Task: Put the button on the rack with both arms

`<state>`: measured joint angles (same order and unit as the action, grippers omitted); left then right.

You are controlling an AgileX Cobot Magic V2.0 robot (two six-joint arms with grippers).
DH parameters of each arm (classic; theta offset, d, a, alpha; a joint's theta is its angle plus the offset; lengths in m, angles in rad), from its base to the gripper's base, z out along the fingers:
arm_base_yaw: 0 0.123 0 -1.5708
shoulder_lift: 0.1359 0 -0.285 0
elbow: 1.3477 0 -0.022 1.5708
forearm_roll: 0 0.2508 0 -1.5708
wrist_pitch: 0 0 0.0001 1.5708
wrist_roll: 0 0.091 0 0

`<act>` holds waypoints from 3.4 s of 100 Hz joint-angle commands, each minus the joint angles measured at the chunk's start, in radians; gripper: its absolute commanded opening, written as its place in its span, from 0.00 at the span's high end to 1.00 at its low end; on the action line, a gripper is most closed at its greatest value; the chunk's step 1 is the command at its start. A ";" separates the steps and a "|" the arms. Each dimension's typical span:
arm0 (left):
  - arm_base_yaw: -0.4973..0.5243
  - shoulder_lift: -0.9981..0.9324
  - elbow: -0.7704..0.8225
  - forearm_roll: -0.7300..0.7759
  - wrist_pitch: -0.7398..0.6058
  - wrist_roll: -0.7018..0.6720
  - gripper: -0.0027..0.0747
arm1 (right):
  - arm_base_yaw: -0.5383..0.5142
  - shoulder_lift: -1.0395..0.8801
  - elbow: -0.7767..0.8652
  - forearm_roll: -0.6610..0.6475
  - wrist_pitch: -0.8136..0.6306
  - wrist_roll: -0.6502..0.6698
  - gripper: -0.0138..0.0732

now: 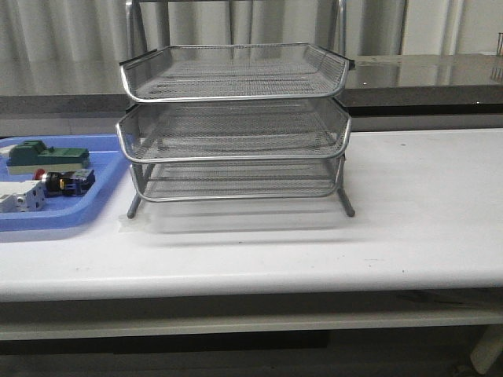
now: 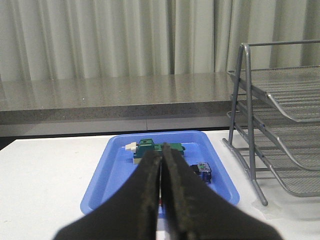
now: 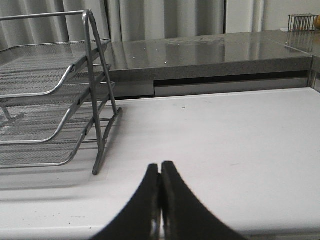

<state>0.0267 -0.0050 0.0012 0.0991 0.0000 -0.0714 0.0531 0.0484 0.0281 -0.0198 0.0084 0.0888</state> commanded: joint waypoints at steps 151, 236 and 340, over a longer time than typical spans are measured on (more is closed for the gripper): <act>0.001 -0.034 0.047 -0.003 -0.075 -0.012 0.96 | -0.007 0.339 -0.626 0.049 0.518 -0.001 0.92; 0.001 -0.034 0.047 -0.003 -0.075 -0.012 0.96 | -0.007 0.919 -0.930 0.221 0.698 -0.001 0.89; 0.001 -0.034 0.047 -0.003 -0.075 -0.012 0.96 | 0.013 1.393 -0.933 1.240 0.522 -0.773 0.29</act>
<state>0.0267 -0.0050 0.0012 0.0991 0.0000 -0.0714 0.0574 1.4161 -0.8668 1.0793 0.5566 -0.5585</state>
